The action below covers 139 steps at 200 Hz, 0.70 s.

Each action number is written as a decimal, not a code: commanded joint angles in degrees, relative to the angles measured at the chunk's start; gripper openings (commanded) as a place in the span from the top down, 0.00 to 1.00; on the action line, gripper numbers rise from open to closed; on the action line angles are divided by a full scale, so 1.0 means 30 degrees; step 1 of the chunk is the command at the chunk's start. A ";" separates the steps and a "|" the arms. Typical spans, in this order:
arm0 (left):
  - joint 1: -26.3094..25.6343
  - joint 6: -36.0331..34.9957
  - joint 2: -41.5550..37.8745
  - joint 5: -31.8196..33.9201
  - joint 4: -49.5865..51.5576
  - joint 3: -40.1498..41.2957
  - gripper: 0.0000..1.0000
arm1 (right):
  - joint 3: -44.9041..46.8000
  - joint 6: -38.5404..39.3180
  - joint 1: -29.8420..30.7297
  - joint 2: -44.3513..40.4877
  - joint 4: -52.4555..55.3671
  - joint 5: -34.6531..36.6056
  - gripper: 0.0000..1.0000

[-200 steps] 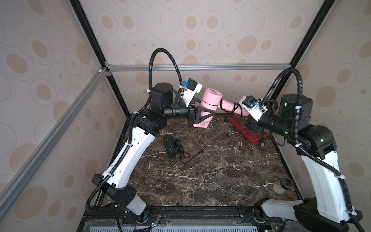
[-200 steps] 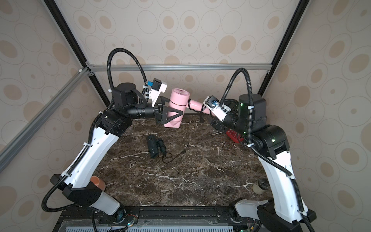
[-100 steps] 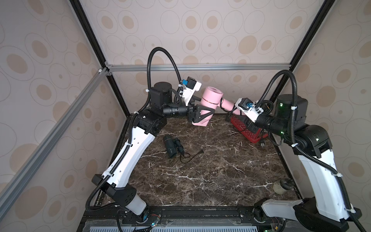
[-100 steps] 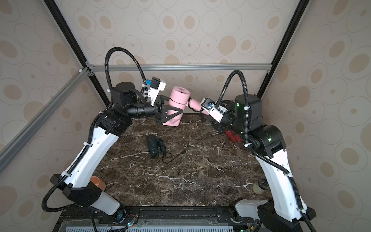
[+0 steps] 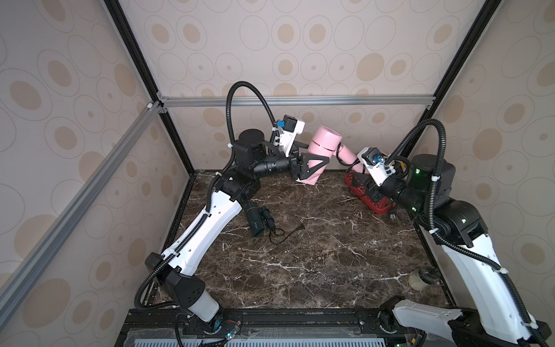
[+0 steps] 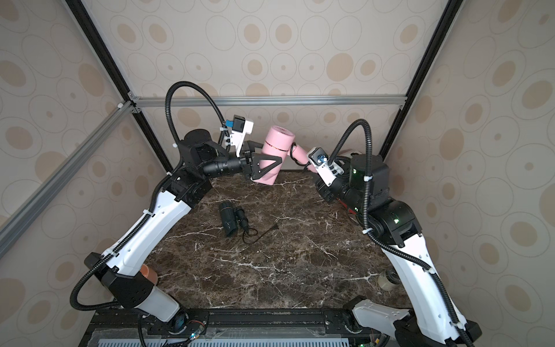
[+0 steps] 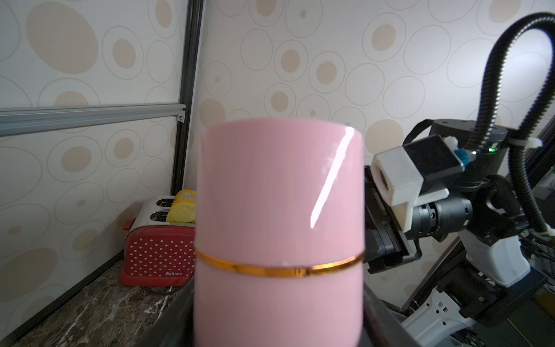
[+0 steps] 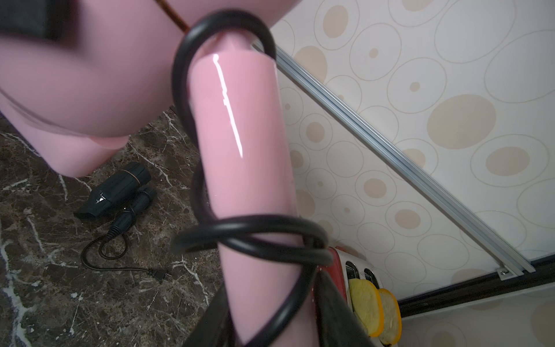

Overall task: Wrap the cord around the hair dryer
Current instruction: Fold the hair dryer.

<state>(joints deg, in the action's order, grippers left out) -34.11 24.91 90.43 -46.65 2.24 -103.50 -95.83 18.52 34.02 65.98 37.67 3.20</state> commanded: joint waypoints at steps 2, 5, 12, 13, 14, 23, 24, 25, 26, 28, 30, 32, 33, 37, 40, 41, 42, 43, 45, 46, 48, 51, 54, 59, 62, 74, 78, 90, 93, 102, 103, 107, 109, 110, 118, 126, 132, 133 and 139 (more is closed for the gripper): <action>-0.1110 0.2505 0.0202 0.0399 -0.5017 0.0511 1.00 | 0.0352 -0.2797 0.0920 0.0249 -0.4373 -0.0045 1.00; -0.1129 0.2662 0.0207 0.0507 -0.5272 0.0633 1.00 | 0.0423 -0.2922 0.0948 0.0245 -0.4528 -0.0017 1.00; -0.1182 0.2979 0.0198 0.0747 -0.5969 0.0960 1.00 | 0.0584 -0.3153 0.1048 0.0259 -0.4903 0.0083 1.00; -0.1176 0.3008 0.0203 0.0795 -0.6053 0.1002 1.00 | 0.0590 -0.3199 0.1065 0.0267 -0.4965 0.0094 1.00; -0.1173 0.3066 0.0205 0.0820 -0.6124 0.1038 1.00 | 0.0608 -0.3236 0.1073 0.0270 -0.4996 0.0099 1.00; -0.1200 0.3414 0.0232 0.1268 -0.6814 0.1385 1.00 | 0.0749 -0.3515 0.1269 0.0315 -0.5350 0.0253 1.00; -0.1200 0.3474 0.0234 0.1320 -0.6959 0.1434 1.00 | 0.0760 -0.3541 0.1292 0.0324 -0.5379 0.0281 1.00; -0.1199 0.3519 0.0235 0.1390 -0.7061 0.1488 1.00 | 0.0781 -0.3583 0.1304 0.0343 -0.5423 0.0295 1.00; -0.1199 0.3556 0.0236 0.1439 -0.7156 0.1515 1.00 | 0.0791 -0.3605 0.1340 0.0352 -0.5460 0.0302 1.00; -0.1214 0.3642 0.0251 0.1542 -0.7403 0.1594 1.00 | 0.0857 -0.3694 0.1381 0.0359 -0.5524 0.0315 1.00; -0.1225 0.3744 0.0262 0.1641 -0.7596 0.1680 1.00 | 0.0881 -0.3775 0.1427 0.0383 -0.5642 0.0333 1.00; -0.1227 0.3814 0.0287 0.1747 -0.7806 0.1745 1.00 | 0.0946 -0.3868 0.1454 0.0374 -0.5716 0.0337 1.00; -0.1228 0.3850 0.0291 0.1793 -0.7894 0.1775 1.00 | 0.0976 -0.3908 0.1488 0.0368 -0.5782 0.0324 1.00; -0.1247 0.4035 0.0337 0.2031 -0.8269 0.1894 1.00 | 0.1124 -0.4132 0.1602 0.0386 -0.5992 0.0289 1.00; -0.1234 0.4153 0.0374 0.2179 -0.8579 0.1982 1.00 | 0.1233 -0.4268 0.1670 0.0390 -0.6148 0.0259 1.00; -0.1231 0.4210 0.0378 0.2229 -0.8662 0.2011 1.00 | 0.1252 -0.4284 0.1684 0.0420 -0.6203 0.0255 1.00; -0.1230 0.4238 0.0395 0.2284 -0.8747 0.2040 1.00 | 0.1261 -0.4321 0.1720 0.0435 -0.6245 0.0238 1.00; -0.1229 0.4282 0.0404 0.2326 -0.8834 0.2070 1.00 | 0.1295 -0.4369 0.1782 0.0457 -0.6281 0.0245 1.00; -0.1229 0.4380 0.0432 0.2438 -0.9053 0.2135 1.00 | 0.1320 -0.4405 0.1850 0.0473 -0.6330 0.0249 1.00; -0.1228 0.4426 0.0437 0.2491 -0.9133 0.2146 1.00 | 0.1339 -0.4440 0.1876 0.0476 -0.6352 0.0250 1.00; -0.1228 0.4489 0.0484 0.2589 -0.9333 0.2177 1.00 | 0.1361 -0.4481 0.1976 0.0515 -0.6406 0.0265 1.00; -0.1232 0.4591 0.0531 0.2754 -0.9562 0.2226 1.00 | 0.1410 -0.4520 0.2109 0.0601 -0.6478 0.0286 1.00; -0.1247 0.4710 0.0610 0.2870 -0.9781 0.2258 1.00 | 0.1441 -0.4554 0.2272 0.0663 -0.6531 0.0332 1.00; -0.1236 0.4867 0.0721 0.3084 -1.0183 0.2298 1.00 | 0.1473 -0.4562 0.2513 0.0759 -0.6618 0.0413 1.00; -0.1237 0.4979 0.0813 0.3182 -1.0375 0.2278 1.00 | 0.1515 -0.4600 0.2674 0.0822 -0.6709 0.0458 1.00; -0.1260 0.5523 0.1181 0.3518 -1.1198 0.2253 1.00 | 0.1680 -0.4756 0.3157 0.1068 -0.7108 0.0520 1.00; -0.1258 0.5722 0.1332 0.3566 -1.1484 0.2204 1.00 | 0.1680 -0.4793 0.3328 0.1157 -0.7181 0.0581 1.00; -0.1329 0.6406 0.1787 0.3870 -1.2471 0.2157 1.00 | 0.1737 -0.4889 0.3679 0.1402 -0.7437 0.0620 1.00; -0.1369 0.6555 0.1895 0.3936 -1.2719 0.2135 1.00 | 0.1739 -0.4934 0.3761 0.1437 -0.7493 0.0586 1.00; -0.1454 0.7119 0.2242 0.4157 -1.3366 0.2059 1.00 | 0.1712 -0.5063 0.3983 0.1631 -0.7677 0.0519 1.00; -0.1473 0.7172 0.2279 0.4185 -1.3428 0.2064 1.00 | 0.1711 -0.5062 0.3997 0.1656 -0.7685 0.0502 1.00; -0.1544 0.7369 0.2426 0.4252 -1.3659 0.2001 1.00 | 0.1710 -0.5109 0.4109 0.1746 -0.7746 0.0432 1.00; -0.1578 0.7474 0.2476 0.4304 -1.3753 0.1972 1.00 | 0.1688 -0.5139 0.4153 0.1814 -0.7773 0.0406 1.00; -0.1594 0.7525 0.2528 0.4317 -1.3798 0.1948 1.00 | 0.1684 -0.5159 0.4185 0.1835 -0.7777 0.0402 1.00; -0.1743 0.7758 0.2826 0.4430 -1.4076 0.1799 1.00 | 0.1635 -0.5203 0.4405 0.2044 -0.7852 0.0299 1.00; -0.1892 0.7918 0.3059 0.4519 -1.4220 0.1626 1.00 | 0.1622 -0.5354 0.4558 0.2191 -0.7896 0.0155 1.00; -0.1985 0.8026 0.3218 0.4557 -1.4291 0.1434 1.00 | 0.1689 -0.5482 0.4688 0.2286 -0.8017 0.0069 1.00; -0.2002 0.8050 0.3250 0.4546 -1.4316 0.1415 1.00 | 0.1714 -0.5491 0.4701 0.2291 -0.8046 0.0028 1.00; -0.2098 0.8176 0.3422 0.4593 -1.4415 0.1253 1.00 | 0.1820 -0.5652 0.4808 0.2374 -0.8251 -0.0196 1.00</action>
<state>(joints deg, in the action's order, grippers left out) -35.68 45.12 97.17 -34.37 -34.74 -96.68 -91.55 3.20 42.46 70.30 16.47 17.45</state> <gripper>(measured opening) 0.673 0.391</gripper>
